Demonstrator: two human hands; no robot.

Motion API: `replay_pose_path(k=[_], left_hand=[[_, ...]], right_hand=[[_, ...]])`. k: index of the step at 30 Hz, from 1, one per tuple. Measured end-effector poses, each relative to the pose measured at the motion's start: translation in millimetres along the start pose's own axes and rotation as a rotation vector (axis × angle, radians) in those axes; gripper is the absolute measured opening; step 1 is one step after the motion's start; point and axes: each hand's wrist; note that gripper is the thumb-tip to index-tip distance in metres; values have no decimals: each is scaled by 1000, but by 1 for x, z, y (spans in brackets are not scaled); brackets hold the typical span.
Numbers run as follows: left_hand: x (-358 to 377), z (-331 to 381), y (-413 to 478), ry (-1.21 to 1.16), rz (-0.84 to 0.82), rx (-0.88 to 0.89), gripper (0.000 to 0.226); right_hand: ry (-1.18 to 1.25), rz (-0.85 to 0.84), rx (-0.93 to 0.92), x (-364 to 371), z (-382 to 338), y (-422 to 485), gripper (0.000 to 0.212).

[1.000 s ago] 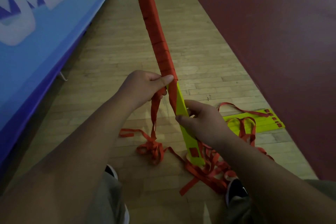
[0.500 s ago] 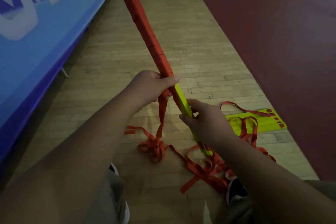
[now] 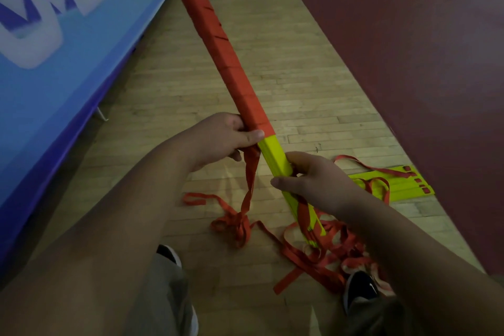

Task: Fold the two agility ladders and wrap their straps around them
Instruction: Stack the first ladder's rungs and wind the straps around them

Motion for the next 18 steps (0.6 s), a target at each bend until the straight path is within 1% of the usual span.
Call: replay_pose_path(k=[3, 7, 10, 15, 18], left_hand=[[2, 2, -2, 88, -32, 9, 13], [2, 0, 0, 110, -5, -9, 15], [4, -2, 2, 77, 33, -21, 18], [10, -8, 6, -82, 46, -82, 29], [11, -8, 7, -82, 49, -118, 33]], right_hand=[[-27, 34, 1, 3, 4, 2, 21], [-34, 95, 20, 5, 7, 5, 27], [-60, 131, 22, 7, 8, 5, 29], [-52, 157, 24, 12, 7, 3, 30], [-69, 174, 13, 14, 6, 1, 32]])
Point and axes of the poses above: each hand's wrist, its own y-axis towards the middle knuckle, its own x-axis out of the palm, z = x × y, and after that the axes turned 9 degrees about x, right-handed
